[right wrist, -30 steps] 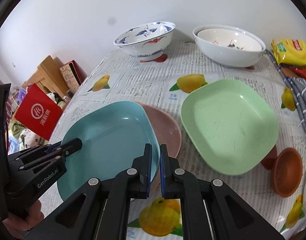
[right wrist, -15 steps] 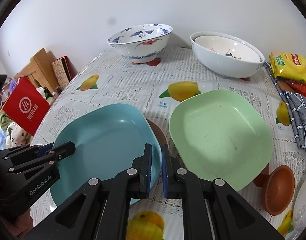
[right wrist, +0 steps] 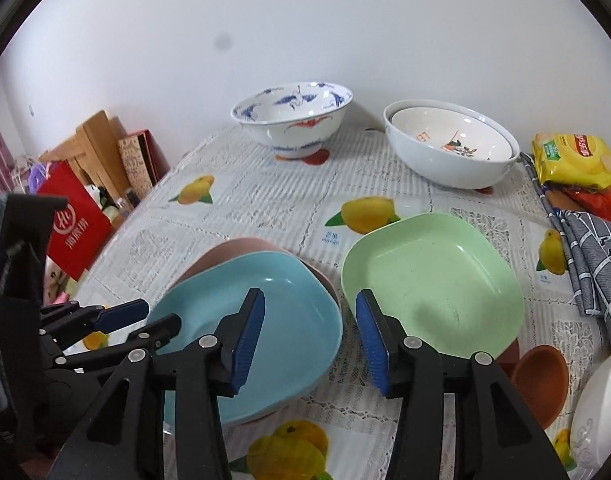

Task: Organize plates and bowls
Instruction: 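Lower the light-blue plate onto the pink plate and open both grippers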

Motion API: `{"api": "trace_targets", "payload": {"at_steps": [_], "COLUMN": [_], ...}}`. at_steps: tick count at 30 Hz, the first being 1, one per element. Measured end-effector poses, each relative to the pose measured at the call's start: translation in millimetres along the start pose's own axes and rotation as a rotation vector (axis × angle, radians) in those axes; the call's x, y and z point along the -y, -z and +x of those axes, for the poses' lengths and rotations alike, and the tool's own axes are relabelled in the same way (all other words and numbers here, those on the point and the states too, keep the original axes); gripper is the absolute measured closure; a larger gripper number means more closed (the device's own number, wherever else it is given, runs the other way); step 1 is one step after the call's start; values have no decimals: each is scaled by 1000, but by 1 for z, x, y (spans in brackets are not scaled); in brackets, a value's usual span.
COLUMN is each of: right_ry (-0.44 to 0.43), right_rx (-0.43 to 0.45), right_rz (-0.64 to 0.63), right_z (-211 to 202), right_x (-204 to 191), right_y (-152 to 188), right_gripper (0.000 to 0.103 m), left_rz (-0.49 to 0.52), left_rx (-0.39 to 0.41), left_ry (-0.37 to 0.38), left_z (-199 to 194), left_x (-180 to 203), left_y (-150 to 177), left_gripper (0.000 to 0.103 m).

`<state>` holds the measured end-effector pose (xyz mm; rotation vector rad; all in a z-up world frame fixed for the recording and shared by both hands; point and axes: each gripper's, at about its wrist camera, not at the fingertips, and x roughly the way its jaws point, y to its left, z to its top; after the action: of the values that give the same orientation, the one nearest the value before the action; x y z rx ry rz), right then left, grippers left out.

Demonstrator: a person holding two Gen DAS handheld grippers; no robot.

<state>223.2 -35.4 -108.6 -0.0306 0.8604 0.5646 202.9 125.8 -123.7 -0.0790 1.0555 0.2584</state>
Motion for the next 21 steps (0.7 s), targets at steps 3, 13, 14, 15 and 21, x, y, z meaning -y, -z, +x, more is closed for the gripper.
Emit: {"api": "trace_targets", "payload": {"at_steps": [3,13,14,15,21], "right_ry": [-29,-62,-55,-46,-55], "right_rx": [-58,-143,-135,-129,-113], "right_rz": [36,43,38,31,59], "right_z": [-2,19,21,22,30], "right_x": [9,6,5,4,12], "right_y": [3,19,20,20,20], "right_gripper": [52,70,72,74,80], "left_rz": [-5,-10,-11,-14,-20], "left_rx": [17,23,23,22,20], "left_ry": [3,-1,-3,-3,11], "left_z": [-8,-13,-13,-12,-9], "left_x": [-3,-2,-1,-2,0], "left_y": [0,2,2,1,-1], "left_gripper": [62,60,60,60,60]}}
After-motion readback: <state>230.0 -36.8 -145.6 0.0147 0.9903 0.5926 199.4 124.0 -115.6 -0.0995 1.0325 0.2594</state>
